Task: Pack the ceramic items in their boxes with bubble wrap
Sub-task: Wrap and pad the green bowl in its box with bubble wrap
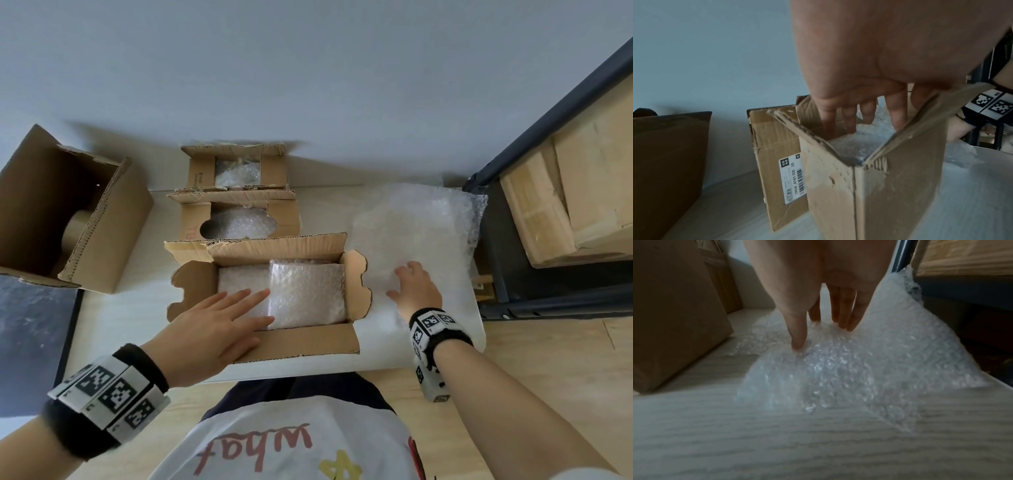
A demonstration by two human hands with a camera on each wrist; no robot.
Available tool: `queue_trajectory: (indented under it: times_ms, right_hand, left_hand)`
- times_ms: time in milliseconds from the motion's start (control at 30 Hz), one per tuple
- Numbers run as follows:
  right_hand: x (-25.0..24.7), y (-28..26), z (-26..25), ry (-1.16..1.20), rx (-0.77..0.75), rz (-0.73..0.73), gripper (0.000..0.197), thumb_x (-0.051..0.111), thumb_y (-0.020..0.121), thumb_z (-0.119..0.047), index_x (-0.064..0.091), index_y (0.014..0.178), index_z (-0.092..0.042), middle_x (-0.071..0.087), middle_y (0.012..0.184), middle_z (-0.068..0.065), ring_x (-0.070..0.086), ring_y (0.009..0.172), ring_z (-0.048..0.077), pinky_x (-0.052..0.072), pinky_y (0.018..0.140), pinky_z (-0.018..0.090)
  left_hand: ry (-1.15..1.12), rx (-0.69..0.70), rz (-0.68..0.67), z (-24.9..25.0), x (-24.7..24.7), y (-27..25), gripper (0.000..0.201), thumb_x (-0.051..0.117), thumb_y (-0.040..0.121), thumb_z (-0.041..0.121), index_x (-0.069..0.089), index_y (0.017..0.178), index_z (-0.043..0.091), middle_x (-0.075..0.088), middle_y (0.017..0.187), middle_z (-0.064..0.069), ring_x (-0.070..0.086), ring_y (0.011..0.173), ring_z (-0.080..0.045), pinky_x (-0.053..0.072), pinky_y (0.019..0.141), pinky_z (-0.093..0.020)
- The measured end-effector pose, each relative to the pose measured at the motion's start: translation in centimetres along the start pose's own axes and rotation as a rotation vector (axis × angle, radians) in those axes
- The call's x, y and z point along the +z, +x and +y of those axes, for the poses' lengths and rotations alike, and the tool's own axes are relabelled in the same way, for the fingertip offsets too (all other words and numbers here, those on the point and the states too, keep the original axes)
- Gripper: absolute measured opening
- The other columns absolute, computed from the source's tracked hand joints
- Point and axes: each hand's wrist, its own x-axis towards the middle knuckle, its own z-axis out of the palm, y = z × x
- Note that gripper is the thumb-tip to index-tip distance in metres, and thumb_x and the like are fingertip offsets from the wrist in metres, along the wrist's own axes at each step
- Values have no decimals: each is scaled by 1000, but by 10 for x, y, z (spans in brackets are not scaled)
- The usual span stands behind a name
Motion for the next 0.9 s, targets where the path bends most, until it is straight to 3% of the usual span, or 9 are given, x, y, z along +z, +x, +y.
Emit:
queue_trajectory:
  times_ms: [133, 267, 367, 433, 567, 667, 800, 867, 900]
  right_hand:
    - [-3, 5, 7, 156, 24, 57, 25, 55, 94, -28, 66, 108, -12, 51, 127, 6, 56, 103, 24, 45, 77, 30]
    - [-21, 8, 22, 427, 91, 121, 25, 57, 94, -27, 67, 107, -8, 66, 111, 11, 61, 99, 28, 43, 78, 29]
    - [-47, 5, 34, 685, 129, 240, 22, 58, 93, -19, 65, 106, -3, 66, 106, 15, 61, 98, 29, 41, 78, 27]
    - [-70, -1, 37, 804, 132, 326, 21, 59, 92, -18, 64, 104, -1, 65, 102, 16, 60, 92, 25, 43, 76, 29]
    - [-121, -22, 24, 1177, 99, 420, 10, 63, 90, -19, 66, 96, -11, 65, 94, 6, 62, 77, 13, 50, 64, 22]
    - [-159, -39, -9, 1479, 17, 407, 2, 65, 88, -17, 65, 90, -18, 68, 94, 2, 69, 80, 13, 54, 63, 19]
    - [-199, -53, -64, 1569, -125, 441, 6, 67, 87, -20, 62, 83, -18, 70, 79, -8, 70, 72, 11, 53, 59, 21]
    - [-213, -58, -90, 1590, -172, 484, 11, 67, 87, -17, 60, 84, -9, 69, 82, 1, 71, 68, 12, 53, 56, 21]
    - [-218, -60, -102, 1593, -183, 501, 13, 67, 87, -15, 59, 85, -5, 67, 85, 6, 70, 67, 13, 53, 55, 21]
  left_hand:
    - [22, -33, 5, 5, -1, 2, 74, -7, 86, 65, 34, 143, 42, -8, 156, 11, -4, 144, -11, -6, 113, -28]
    - [-1, -54, 39, 10, -6, 4, 75, -4, 85, 65, 41, 140, 40, 3, 158, 6, 11, 146, -15, 2, 112, -27]
    - [-58, -63, 58, 10, -8, 3, 78, -9, 80, 67, 38, 139, 44, 4, 158, 11, 15, 144, -9, 7, 111, -20]
    - [-117, -63, 97, 10, -16, 1, 79, -7, 79, 70, 40, 137, 45, 13, 157, 13, 25, 140, -8, 20, 111, -20]
    - [-281, -25, 272, 18, -44, 3, 72, 15, 83, 73, 49, 134, 35, 35, 148, 13, 44, 131, -11, 39, 104, -28]
    - [-369, 5, 369, 31, -74, 11, 76, 32, 77, 77, 33, 142, 37, 32, 147, 16, 40, 131, -5, 35, 107, -27]
    - [-549, -8, 393, 56, -121, 28, 108, 53, 58, 86, 10, 148, 42, 29, 139, 25, 33, 120, 10, 29, 98, -11]
    - [-703, 36, 526, 69, -139, 38, 109, 62, 57, 80, 21, 148, 35, 38, 142, 20, 40, 126, 4, 36, 102, -19]
    - [-760, 62, 612, 75, -145, 43, 98, 66, 62, 73, 34, 144, 29, 49, 137, 15, 47, 123, 2, 40, 102, -23]
